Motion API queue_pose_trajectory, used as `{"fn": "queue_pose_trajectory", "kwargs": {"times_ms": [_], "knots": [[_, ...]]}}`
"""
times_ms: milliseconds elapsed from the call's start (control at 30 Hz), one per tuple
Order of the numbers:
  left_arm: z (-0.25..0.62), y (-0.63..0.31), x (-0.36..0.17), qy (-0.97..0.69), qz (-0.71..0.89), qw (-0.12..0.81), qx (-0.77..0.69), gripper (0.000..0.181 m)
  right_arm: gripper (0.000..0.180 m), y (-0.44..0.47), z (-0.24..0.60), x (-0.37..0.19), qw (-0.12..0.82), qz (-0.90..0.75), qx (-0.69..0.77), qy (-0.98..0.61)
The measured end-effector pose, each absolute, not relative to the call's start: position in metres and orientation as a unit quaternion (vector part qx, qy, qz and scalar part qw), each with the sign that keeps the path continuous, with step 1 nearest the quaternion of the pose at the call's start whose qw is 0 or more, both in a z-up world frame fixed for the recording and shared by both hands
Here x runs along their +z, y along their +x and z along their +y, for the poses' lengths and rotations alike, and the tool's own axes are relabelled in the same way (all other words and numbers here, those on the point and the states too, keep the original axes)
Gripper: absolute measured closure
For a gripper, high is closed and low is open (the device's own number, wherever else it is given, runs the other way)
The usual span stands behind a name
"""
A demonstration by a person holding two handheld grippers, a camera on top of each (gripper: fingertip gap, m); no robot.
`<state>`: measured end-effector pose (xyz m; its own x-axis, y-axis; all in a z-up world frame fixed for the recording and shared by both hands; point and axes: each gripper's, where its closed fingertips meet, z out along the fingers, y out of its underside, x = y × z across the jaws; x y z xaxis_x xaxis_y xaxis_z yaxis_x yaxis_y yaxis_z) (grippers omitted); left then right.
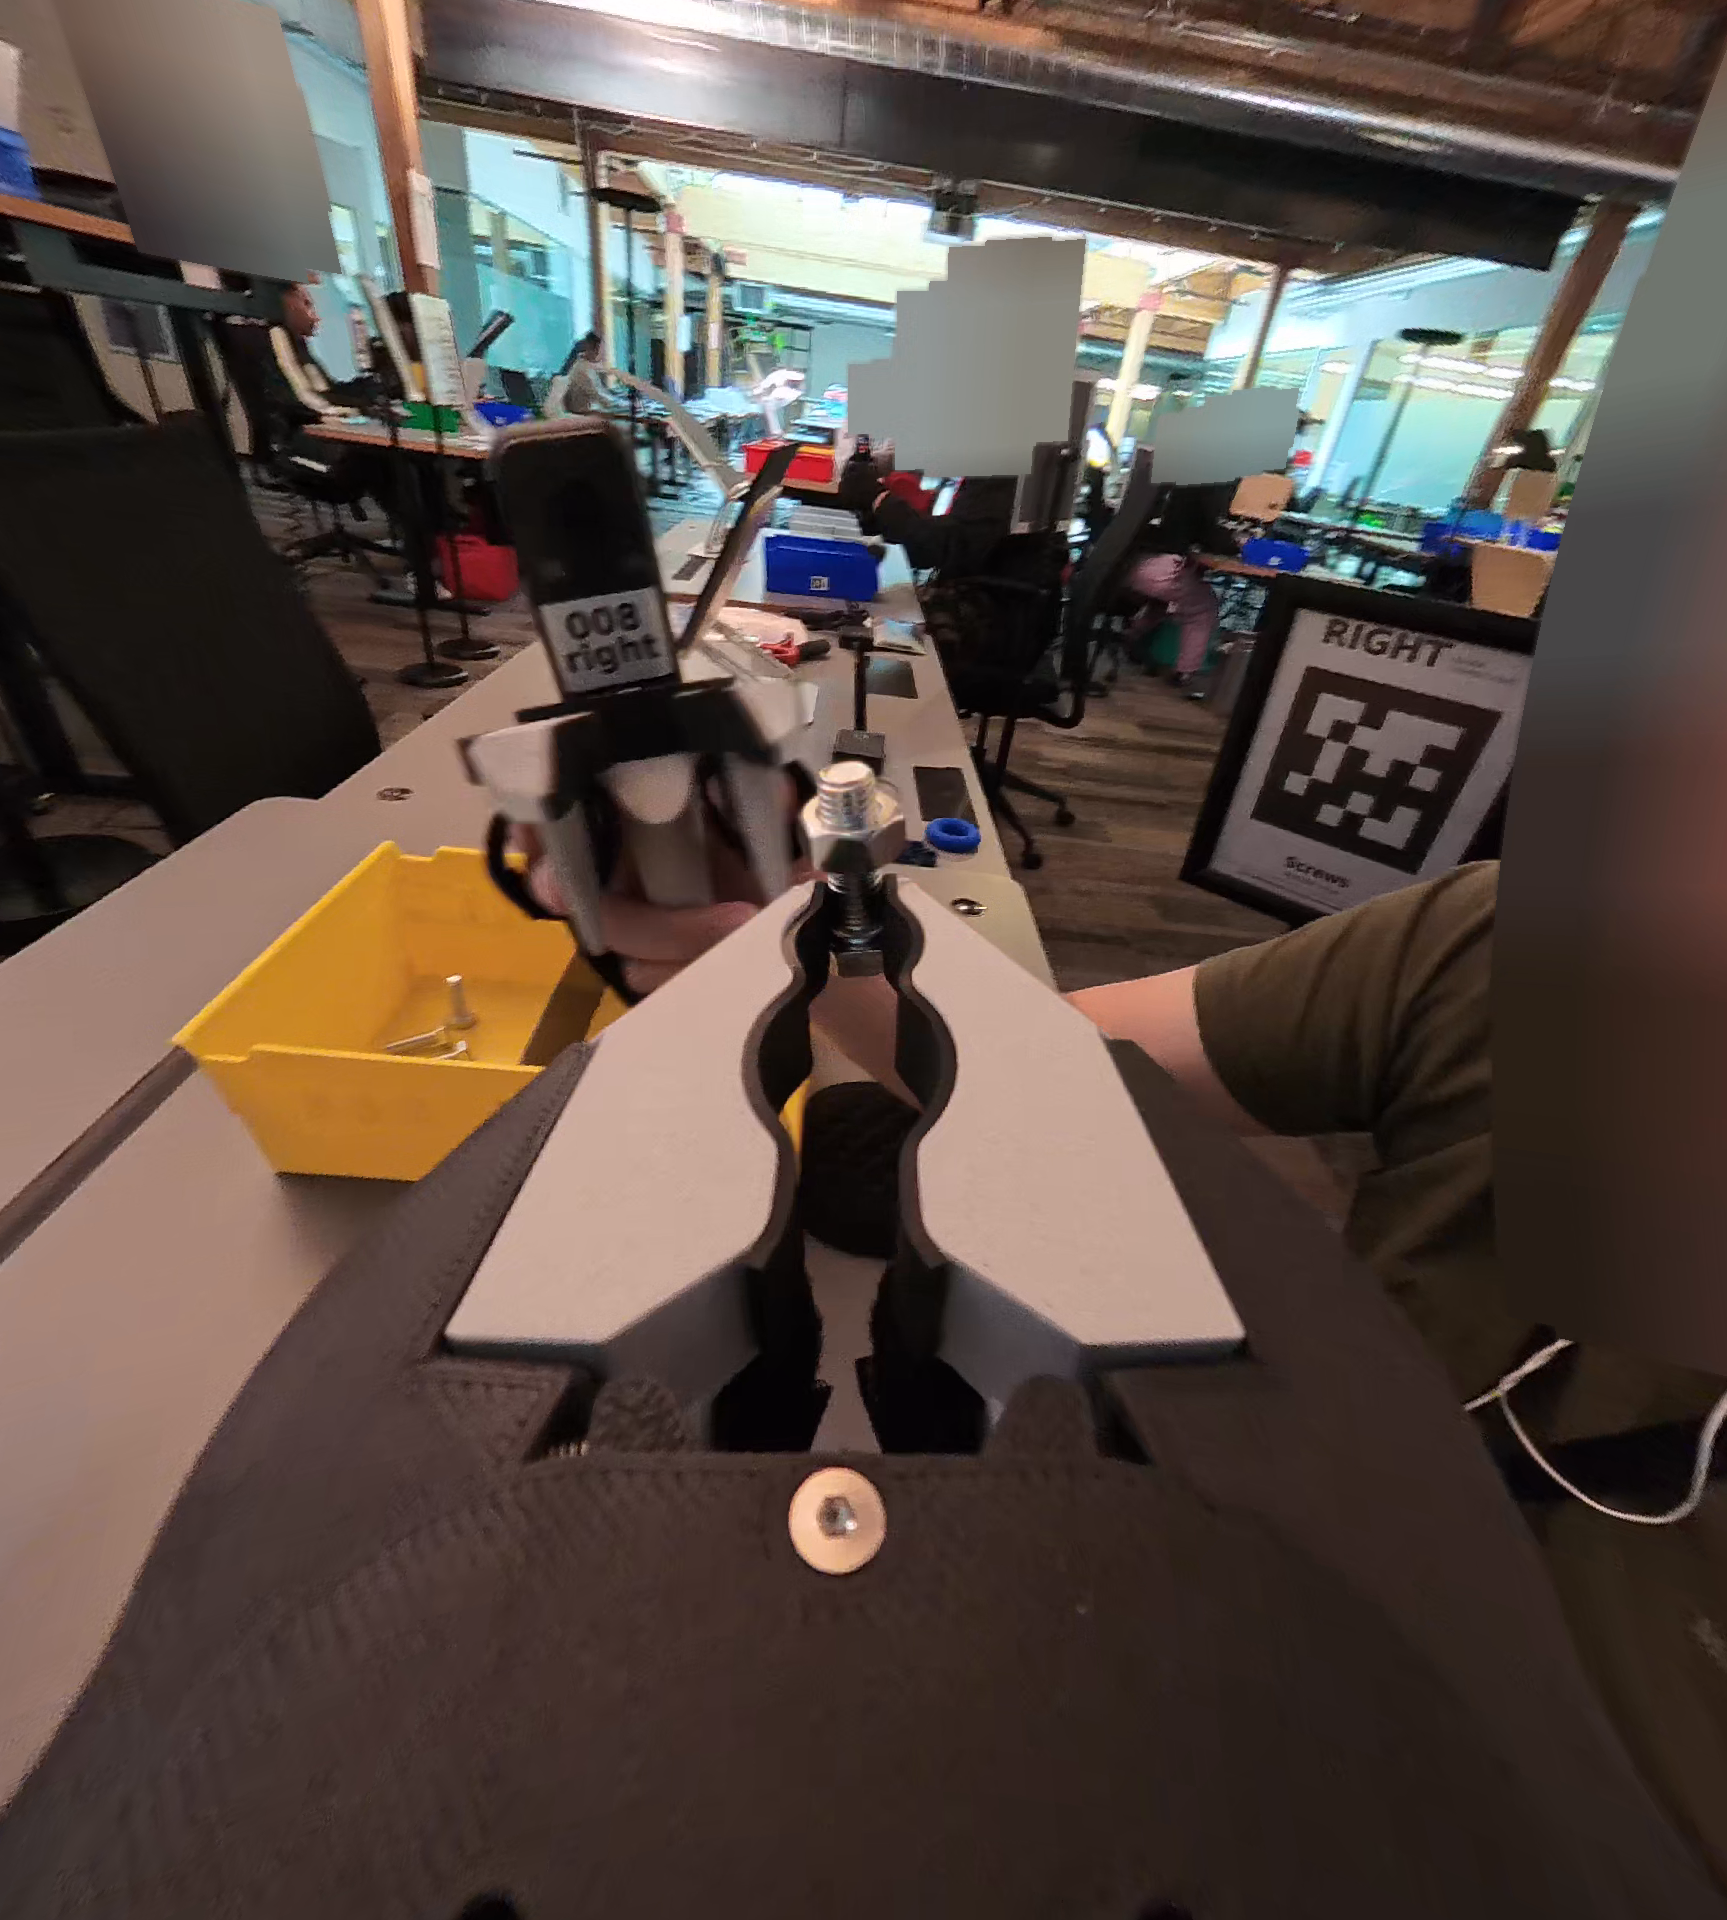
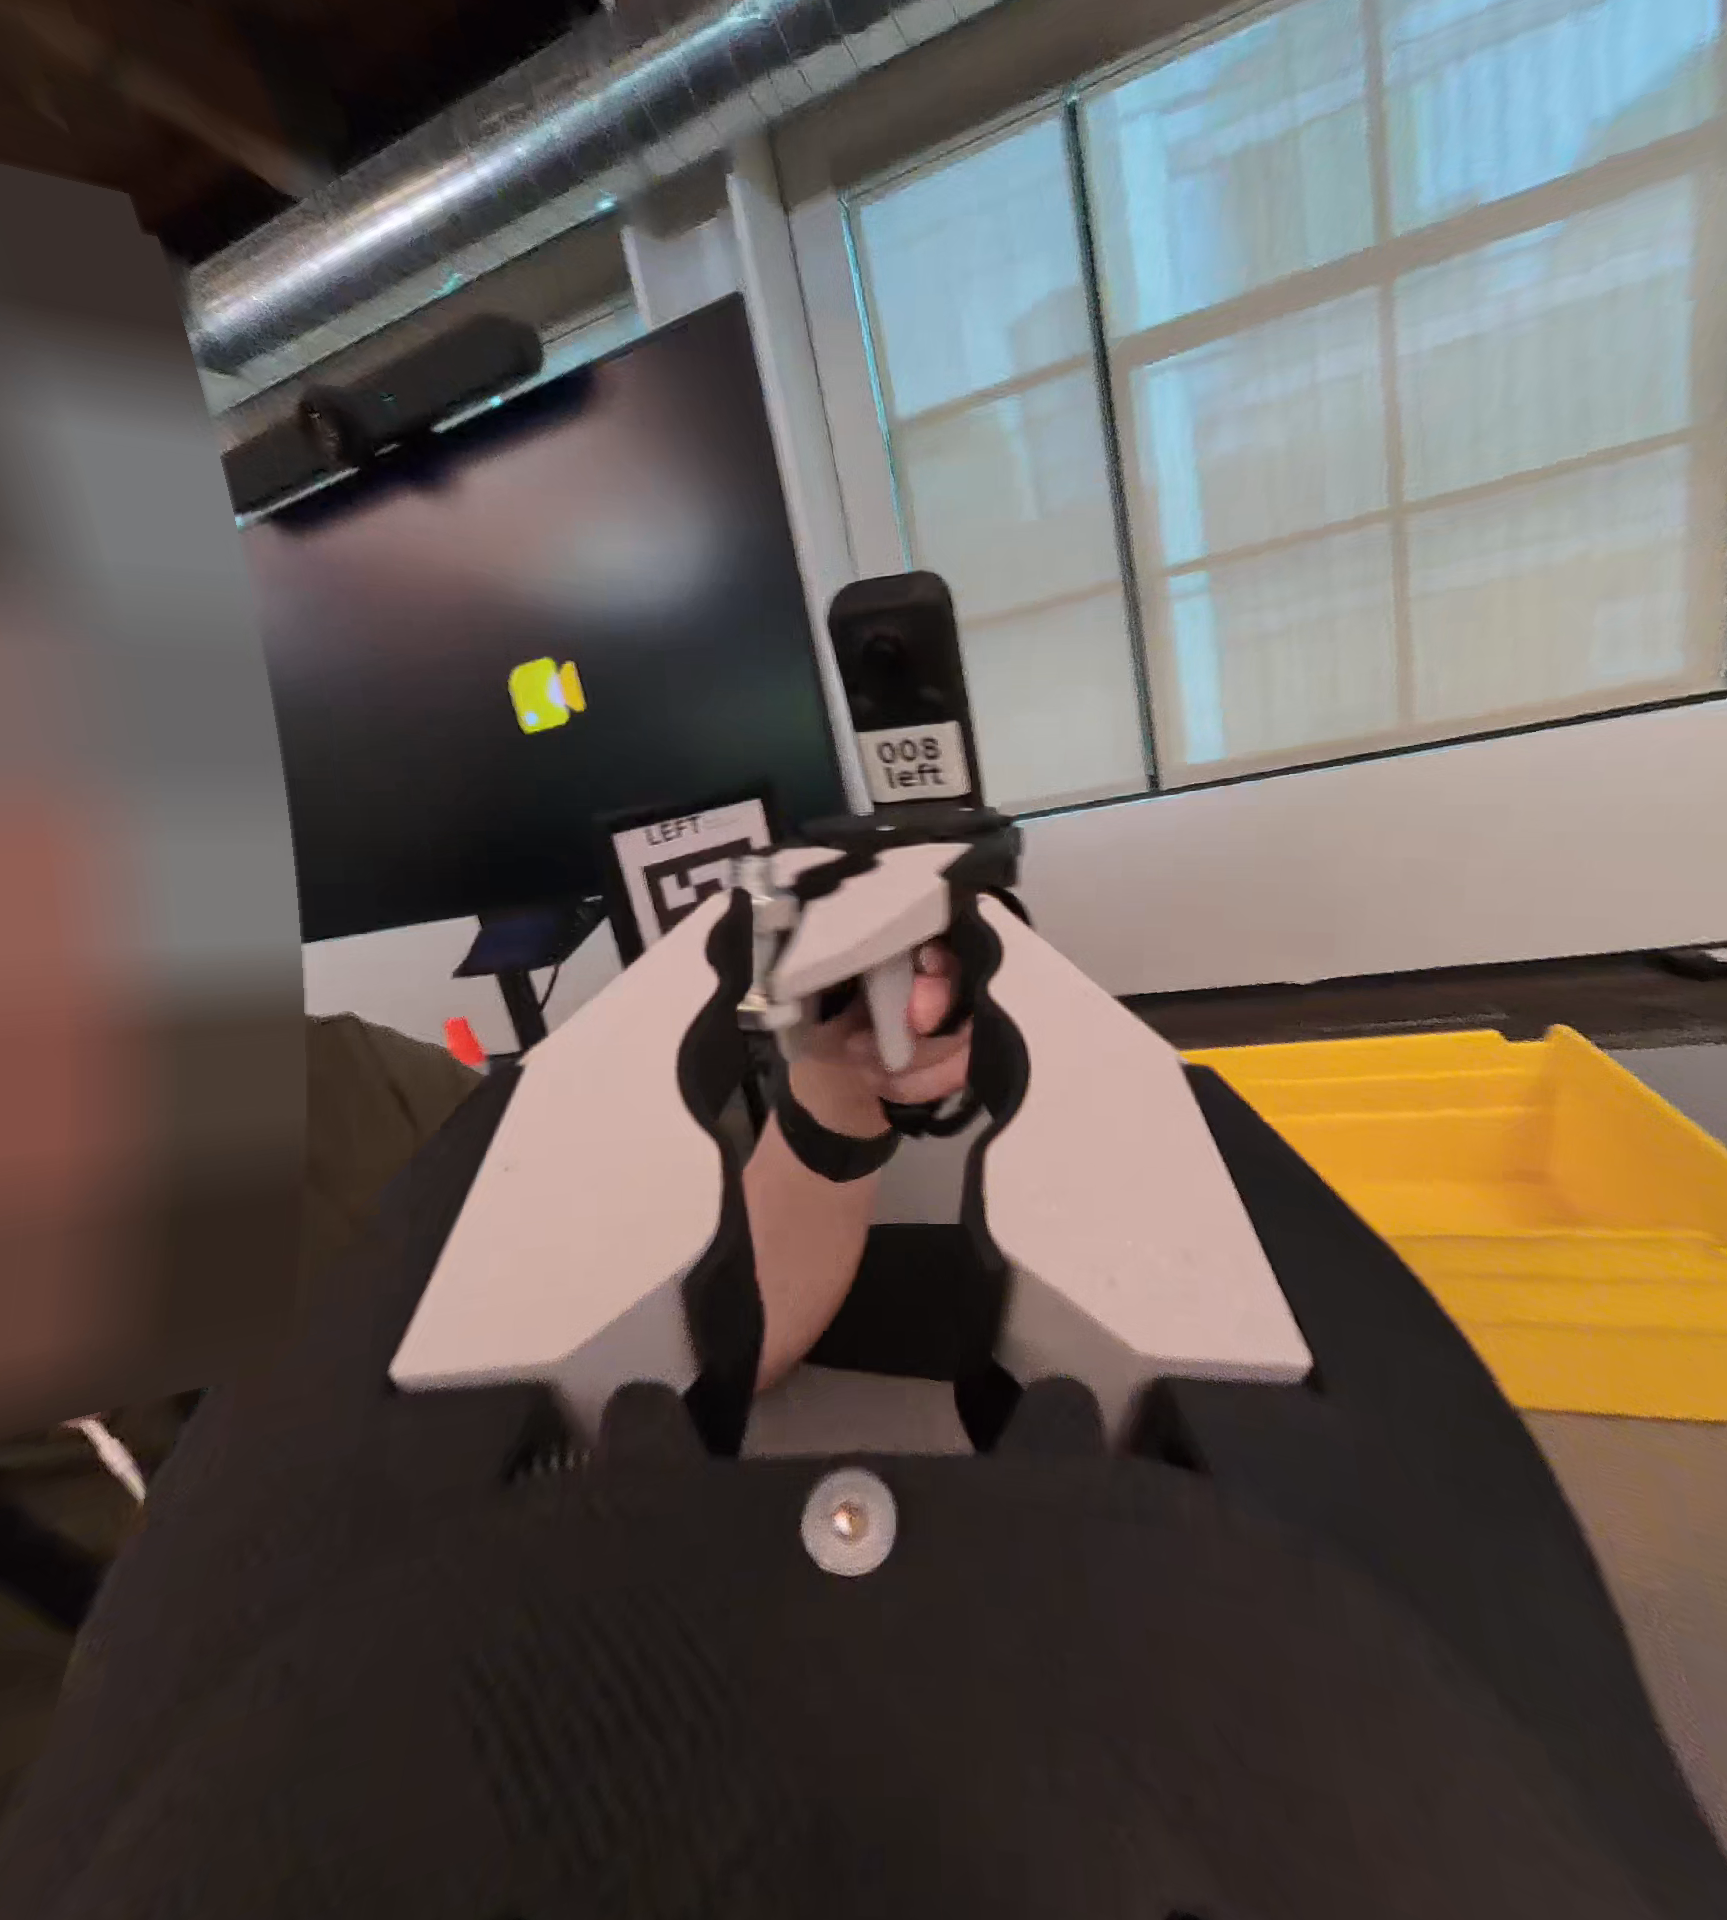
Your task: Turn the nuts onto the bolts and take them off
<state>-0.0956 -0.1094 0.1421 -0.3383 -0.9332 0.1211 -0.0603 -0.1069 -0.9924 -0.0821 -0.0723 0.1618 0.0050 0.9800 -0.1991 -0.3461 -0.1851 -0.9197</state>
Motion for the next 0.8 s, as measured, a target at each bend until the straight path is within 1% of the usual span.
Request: {"fn": "queue_pose_trajectory", "kwargs": {"times_ms": [100, 167, 233, 300, 367, 467, 567, 600, 633, 667, 733, 800], "knots": [[-0.105, -0.091, 0.134, -0.457, 0.567, 0.371, -0.576, 0.173, 0.137, -0.108, -0.089, 0.157, 0.560, -0.403, 0.549, -0.472], [-0.110, -0.090, 0.135, -0.449, 0.570, 0.358, -0.587, 0.173, 0.140, -0.113, -0.090, 0.157, 0.581, -0.414, 0.519, -0.471], [-0.116, -0.091, 0.138, -0.441, 0.571, 0.351, -0.597, 0.173, 0.135, -0.103, -0.088, 0.158, 0.565, -0.400, 0.556, -0.460], [-0.115, -0.094, 0.141, -0.437, 0.568, 0.358, -0.599, 0.173, 0.145, -0.087, -0.073, 0.159, 0.546, -0.351, 0.594, -0.475], [-0.116, -0.096, 0.142, -0.436, 0.567, 0.353, -0.603, 0.173, 0.144, -0.086, -0.077, 0.164, 0.549, -0.351, 0.600, -0.464], [-0.111, -0.094, 0.138, -0.447, 0.570, 0.362, -0.587, 0.173, 0.138, -0.107, -0.101, 0.167, 0.560, -0.405, 0.560, -0.456], [-0.117, -0.092, 0.138, -0.437, 0.575, 0.348, -0.598, 0.173, 0.138, -0.112, -0.094, 0.159, 0.568, -0.411, 0.537, -0.470], [-0.120, -0.093, 0.139, -0.434, 0.576, 0.342, -0.602, 0.173, 0.130, -0.105, -0.088, 0.157, 0.558, -0.400, 0.555, -0.470], [-0.117, -0.092, 0.138, -0.443, 0.571, 0.350, -0.596, 0.173, 0.133, -0.097, -0.081, 0.156, 0.543, -0.379, 0.580, -0.475], [-0.114, -0.093, 0.140, -0.442, 0.568, 0.361, -0.593, 0.173, 0.145, -0.089, -0.070, 0.156, 0.540, -0.350, 0.592, -0.486], [-0.120, -0.098, 0.144, -0.430, 0.570, 0.346, -0.609, 0.173, 0.145, -0.084, -0.074, 0.163, 0.546, -0.346, 0.601, -0.470], [-0.117, -0.098, 0.145, -0.434, 0.566, 0.356, -0.604, 0.173, 0.141, -0.095, -0.094, 0.167, 0.546, -0.385, 0.586, -0.458]]}}
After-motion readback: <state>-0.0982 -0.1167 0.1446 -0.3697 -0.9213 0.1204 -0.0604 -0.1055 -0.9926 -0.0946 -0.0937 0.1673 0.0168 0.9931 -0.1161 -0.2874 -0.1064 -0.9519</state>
